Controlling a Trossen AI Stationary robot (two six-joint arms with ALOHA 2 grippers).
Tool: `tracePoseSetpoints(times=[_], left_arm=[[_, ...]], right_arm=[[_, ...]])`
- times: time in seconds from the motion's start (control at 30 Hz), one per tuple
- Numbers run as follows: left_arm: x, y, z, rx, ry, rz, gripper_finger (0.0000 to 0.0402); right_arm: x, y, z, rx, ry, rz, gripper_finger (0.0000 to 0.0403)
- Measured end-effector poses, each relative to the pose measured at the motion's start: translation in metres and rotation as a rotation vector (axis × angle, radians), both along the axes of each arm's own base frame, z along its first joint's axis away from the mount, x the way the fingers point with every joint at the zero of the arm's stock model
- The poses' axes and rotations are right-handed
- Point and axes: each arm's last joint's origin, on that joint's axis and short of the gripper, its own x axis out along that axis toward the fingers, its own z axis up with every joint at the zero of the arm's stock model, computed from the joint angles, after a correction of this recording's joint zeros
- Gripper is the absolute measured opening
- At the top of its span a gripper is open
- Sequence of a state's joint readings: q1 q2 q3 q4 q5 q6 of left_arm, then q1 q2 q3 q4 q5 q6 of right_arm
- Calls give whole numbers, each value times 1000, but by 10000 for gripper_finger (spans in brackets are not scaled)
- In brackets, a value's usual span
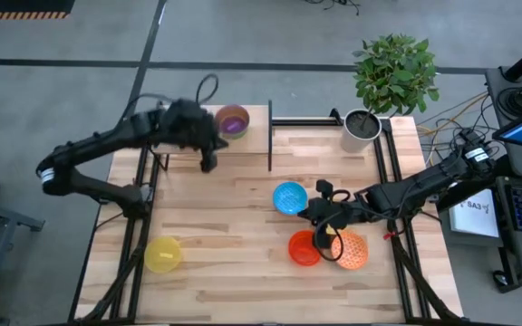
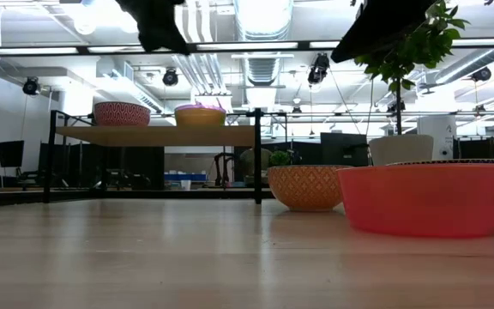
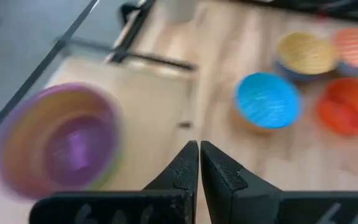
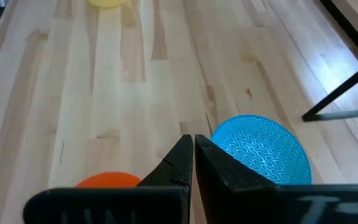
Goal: Place and stack bowls onto a shelf
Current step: Stack the light blue bowl on top of the blue bowl on the shelf
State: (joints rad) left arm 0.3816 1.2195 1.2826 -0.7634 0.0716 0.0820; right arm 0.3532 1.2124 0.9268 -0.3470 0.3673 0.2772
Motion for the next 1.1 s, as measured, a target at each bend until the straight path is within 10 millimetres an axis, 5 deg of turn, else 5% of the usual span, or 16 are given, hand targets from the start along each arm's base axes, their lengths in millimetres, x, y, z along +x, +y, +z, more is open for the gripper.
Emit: tracePoseSetpoints(times=[0.27,0.47,0.9,1.1], left_arm=[[16,-67,-23,34,-208,-269,0],[44,-97,-38,89,-213,-361,0],[104,-110,-97,136,-84,-394,0],[121,-118,-106,119,-30,-409,0]], right_arm=[[-2,3,-1,29,18,9,9],[-10,21,-6,36,27,82,9],[-18,31,-20,-44,-233,315,9],[-27,18,-19,-39,-417,435,9]])
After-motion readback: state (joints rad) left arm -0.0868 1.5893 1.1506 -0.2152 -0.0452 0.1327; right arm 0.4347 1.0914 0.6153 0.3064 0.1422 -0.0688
